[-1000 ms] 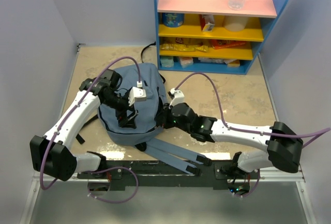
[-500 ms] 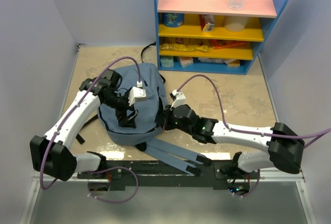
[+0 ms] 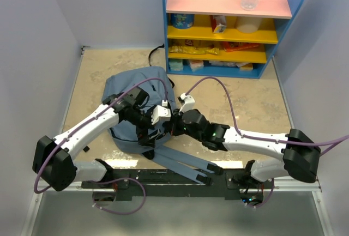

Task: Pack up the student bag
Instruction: Zip the student bag at the center of the board.

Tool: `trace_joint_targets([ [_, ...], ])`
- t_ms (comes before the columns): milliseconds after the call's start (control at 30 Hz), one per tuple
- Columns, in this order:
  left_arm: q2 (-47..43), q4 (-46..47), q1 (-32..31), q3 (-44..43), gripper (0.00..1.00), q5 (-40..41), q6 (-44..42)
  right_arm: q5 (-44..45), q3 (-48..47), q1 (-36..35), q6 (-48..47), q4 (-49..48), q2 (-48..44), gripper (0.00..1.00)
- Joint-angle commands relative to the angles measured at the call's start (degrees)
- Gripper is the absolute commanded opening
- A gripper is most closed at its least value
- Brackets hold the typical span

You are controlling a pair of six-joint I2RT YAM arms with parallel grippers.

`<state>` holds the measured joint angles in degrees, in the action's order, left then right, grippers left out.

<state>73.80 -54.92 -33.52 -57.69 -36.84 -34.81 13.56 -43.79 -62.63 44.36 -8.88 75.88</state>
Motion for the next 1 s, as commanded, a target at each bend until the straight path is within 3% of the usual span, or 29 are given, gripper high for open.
trace_joint_targets([
  [0, -1.73, 6.31, 0.03, 1.35, 1.00, 3.27, 5.10, 3.22, -2.53, -0.12, -1.12, -1.75, -0.38, 0.00],
  [200, 0.38, 9.47, 0.03, 2.50, 1.00, 8.71, 7.64, 3.75, -2.62, 0.75, -2.00, -0.61, -0.47, 0.00],
  [300, 0.46, 9.83, -0.41, 2.67, 0.88, 7.40, 8.00, 3.32, -2.27, 1.89, -2.00, -0.43, -0.12, 0.00],
  [433, 1.78, 7.38, -0.58, 1.71, 0.54, 4.50, 5.46, 1.91, -2.18, 3.92, -2.26, -0.96, 0.67, 0.00],
  [533, 3.19, 5.09, -0.67, 0.92, 0.38, 2.30, 4.23, 0.16, -2.97, 5.94, -2.61, -1.05, 2.07, 0.00],
  [733, 2.84, 2.97, -1.20, 0.21, 0.27, 0.45, 2.64, -1.43, -5.34, 8.14, -4.10, -1.75, 5.24, 0.00],
  [967, 1.96, -0.19, -1.64, -0.93, 0.24, -0.60, 0.88, -2.14, -9.11, 11.83, -8.49, -1.84, 8.75, 0.00],
])
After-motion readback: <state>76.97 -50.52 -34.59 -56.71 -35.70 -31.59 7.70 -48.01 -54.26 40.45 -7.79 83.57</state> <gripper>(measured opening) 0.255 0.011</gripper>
